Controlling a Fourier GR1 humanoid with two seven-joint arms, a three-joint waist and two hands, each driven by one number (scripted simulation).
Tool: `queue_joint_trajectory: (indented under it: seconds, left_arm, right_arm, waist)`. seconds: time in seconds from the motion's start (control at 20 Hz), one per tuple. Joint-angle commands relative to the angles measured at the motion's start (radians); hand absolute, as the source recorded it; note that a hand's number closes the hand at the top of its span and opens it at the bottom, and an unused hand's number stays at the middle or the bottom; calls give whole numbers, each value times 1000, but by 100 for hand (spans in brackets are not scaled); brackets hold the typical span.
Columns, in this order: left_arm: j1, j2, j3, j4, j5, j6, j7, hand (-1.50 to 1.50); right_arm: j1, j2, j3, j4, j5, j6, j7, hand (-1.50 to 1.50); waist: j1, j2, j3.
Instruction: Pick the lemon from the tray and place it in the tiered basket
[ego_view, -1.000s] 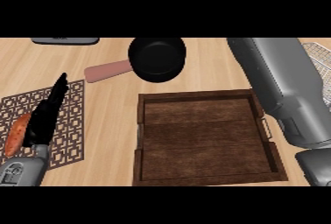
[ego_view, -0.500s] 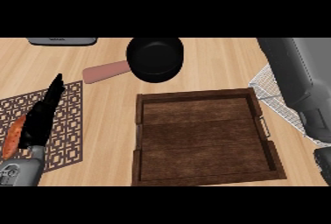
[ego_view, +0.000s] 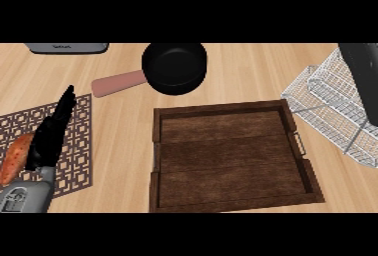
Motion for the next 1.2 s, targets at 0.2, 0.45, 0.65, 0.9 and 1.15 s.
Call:
queue_joint_trajectory:
  seconds: [0.2,0.45,0.65,0.9,1.15]
  left_arm:
    - [-29,1,33,28,-10,-16,-16,0]
    - [-16,-21,18,-22,-18,-15,42,0]
    - [19,-28,16,-64,-37,-10,30,0]
    - [13,-23,23,-38,-33,-25,33,0]
    - [22,-2,49,-66,-19,-63,32,0]
  right_arm:
    - [114,-61,-20,-141,-34,149,-48,150]
    - [230,-87,-109,-198,-139,92,-129,150]
    - [309,-69,-139,-274,-192,86,-152,150]
    - [344,-16,-285,-295,-313,-3,-81,150]
    - [444,16,-266,-347,-321,-41,-124,-150]
  waist:
    - [-5,-1,0]
    - [-4,-1,1]
    - [2,-2,1]
    - [0,0,2]
    - [6,1,1]
